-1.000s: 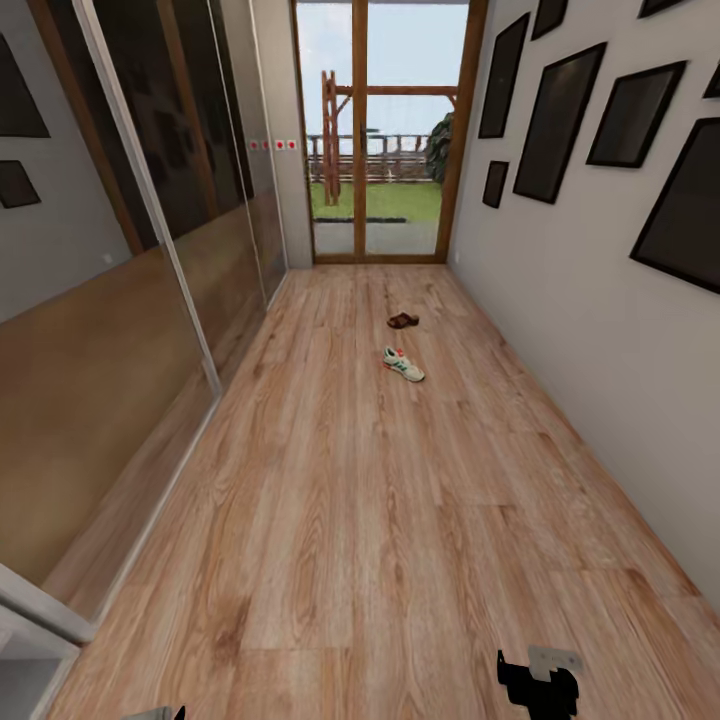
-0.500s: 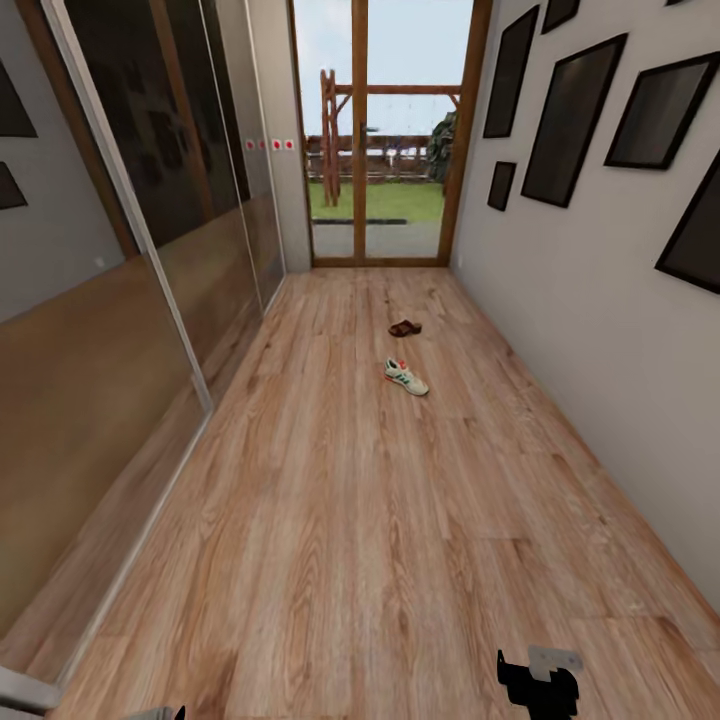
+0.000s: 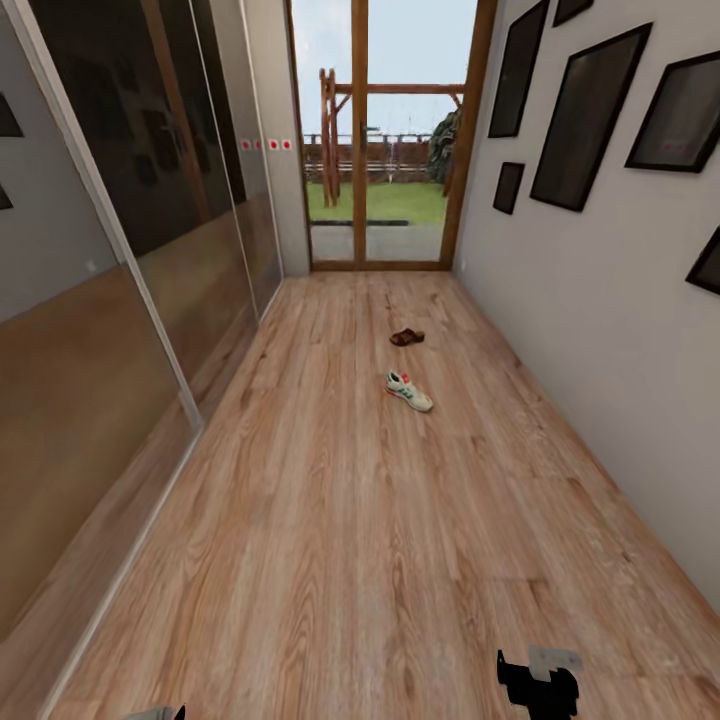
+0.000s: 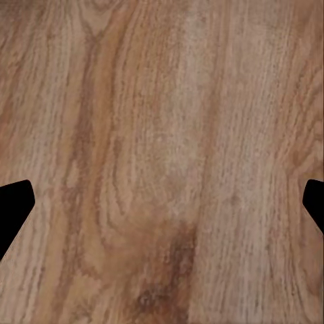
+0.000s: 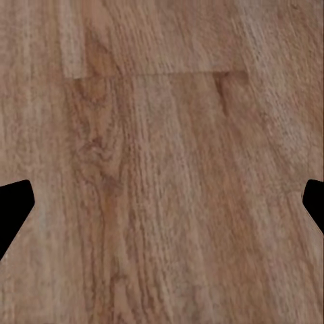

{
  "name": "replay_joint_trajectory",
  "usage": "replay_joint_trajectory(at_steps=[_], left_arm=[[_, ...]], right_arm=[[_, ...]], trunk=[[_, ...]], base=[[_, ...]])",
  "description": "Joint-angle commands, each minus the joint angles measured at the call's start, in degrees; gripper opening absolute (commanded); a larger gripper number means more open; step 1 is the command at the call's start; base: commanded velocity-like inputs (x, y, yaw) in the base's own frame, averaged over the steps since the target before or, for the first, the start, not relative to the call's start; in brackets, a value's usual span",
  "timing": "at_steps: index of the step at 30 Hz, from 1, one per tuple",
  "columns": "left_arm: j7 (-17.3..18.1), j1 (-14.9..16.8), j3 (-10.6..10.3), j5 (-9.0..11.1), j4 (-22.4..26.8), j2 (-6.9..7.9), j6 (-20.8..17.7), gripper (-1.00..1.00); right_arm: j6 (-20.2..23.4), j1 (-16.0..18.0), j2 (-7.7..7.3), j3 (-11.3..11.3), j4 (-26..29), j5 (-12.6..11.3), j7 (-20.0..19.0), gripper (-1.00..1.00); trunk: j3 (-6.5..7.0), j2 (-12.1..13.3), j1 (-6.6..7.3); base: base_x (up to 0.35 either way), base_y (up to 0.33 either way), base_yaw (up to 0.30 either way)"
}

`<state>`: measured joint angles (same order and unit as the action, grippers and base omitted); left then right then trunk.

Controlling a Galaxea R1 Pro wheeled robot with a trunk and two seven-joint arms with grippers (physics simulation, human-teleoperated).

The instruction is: Pick up the two gym shoes and the two sandals from the corridor floor and place them onto the hallstand (shoe rack) in the corridor, making sure they are on the rack and not on the floor. Arrange them so the two gym shoes are next to each other and the two sandals are next to each other.

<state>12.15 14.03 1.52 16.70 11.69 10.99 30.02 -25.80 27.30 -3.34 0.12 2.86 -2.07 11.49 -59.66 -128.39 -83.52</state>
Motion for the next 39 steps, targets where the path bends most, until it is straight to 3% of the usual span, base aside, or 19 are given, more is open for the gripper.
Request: replay_joint_trajectory(at_steps=[1, 21, 39], left_arm=[[0.6, 0.0, 0.1, 0.5, -0.1, 0.0, 0.0, 1.0], [0.6, 0.0, 0.1, 0.5, -0.1, 0.0, 0.0, 1.0], [0.6, 0.0, 0.1, 0.5, -0.1, 0.0, 0.0, 1.0]], right_arm=[[-0.2, 0.0, 0.0, 0.1, 0.0, -0.2, 0.0, 1.0], [-0.2, 0.0, 0.0, 0.0, 0.0, -0.2, 0.0, 1.0], [-0.2, 0.0, 0.0, 0.0, -0.1, -0.2, 0.0, 1.0]], trunk=[[-0.05, 0.0, -0.03], [-0.05, 0.0, -0.03], [-0.05, 0.0, -0.03]], base=[[0.338, 0.0, 0.0], [0.338, 0.007, 0.0], [0.338, 0.107, 0.0]])
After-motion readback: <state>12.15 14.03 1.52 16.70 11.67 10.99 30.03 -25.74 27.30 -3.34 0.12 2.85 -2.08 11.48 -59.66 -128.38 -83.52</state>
